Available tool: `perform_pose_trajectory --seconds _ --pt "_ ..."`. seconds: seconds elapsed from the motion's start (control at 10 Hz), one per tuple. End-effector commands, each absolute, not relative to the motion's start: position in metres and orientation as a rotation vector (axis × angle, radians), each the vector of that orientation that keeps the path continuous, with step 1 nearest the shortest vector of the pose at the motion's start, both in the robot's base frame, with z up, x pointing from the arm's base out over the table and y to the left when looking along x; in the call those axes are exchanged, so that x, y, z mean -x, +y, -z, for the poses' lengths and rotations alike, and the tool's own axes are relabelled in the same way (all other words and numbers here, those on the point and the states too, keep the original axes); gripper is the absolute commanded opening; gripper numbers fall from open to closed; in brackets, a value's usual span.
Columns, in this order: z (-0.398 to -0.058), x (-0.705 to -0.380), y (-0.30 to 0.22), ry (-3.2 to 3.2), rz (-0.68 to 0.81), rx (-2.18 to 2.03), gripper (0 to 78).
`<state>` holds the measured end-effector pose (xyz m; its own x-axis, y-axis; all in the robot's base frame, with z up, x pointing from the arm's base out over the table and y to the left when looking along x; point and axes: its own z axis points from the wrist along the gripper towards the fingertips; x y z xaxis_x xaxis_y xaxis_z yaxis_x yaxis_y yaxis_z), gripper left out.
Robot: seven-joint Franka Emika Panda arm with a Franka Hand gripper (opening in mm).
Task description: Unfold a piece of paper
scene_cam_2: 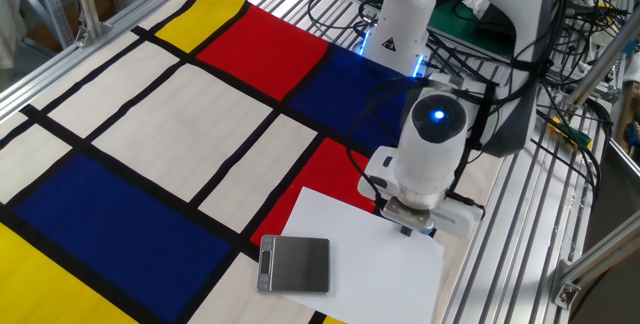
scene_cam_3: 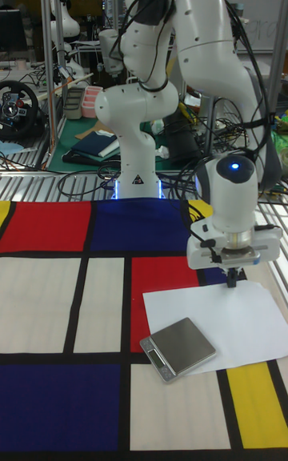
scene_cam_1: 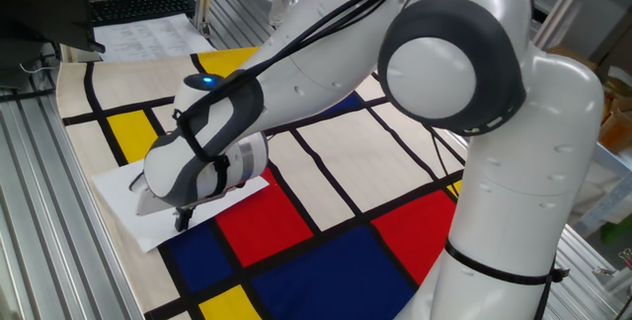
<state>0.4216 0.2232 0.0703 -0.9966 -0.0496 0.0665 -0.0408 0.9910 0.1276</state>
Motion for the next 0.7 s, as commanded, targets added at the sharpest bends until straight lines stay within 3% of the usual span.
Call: perform_pose_trajectory --seconds 0.1,0.7 --pt "-0.058 -0.426 0.198 -3.066 0.191 -0.096 1.2" --pt "-0.049 -0.429 0.186 -3.081 0.179 -0.066 1.2"
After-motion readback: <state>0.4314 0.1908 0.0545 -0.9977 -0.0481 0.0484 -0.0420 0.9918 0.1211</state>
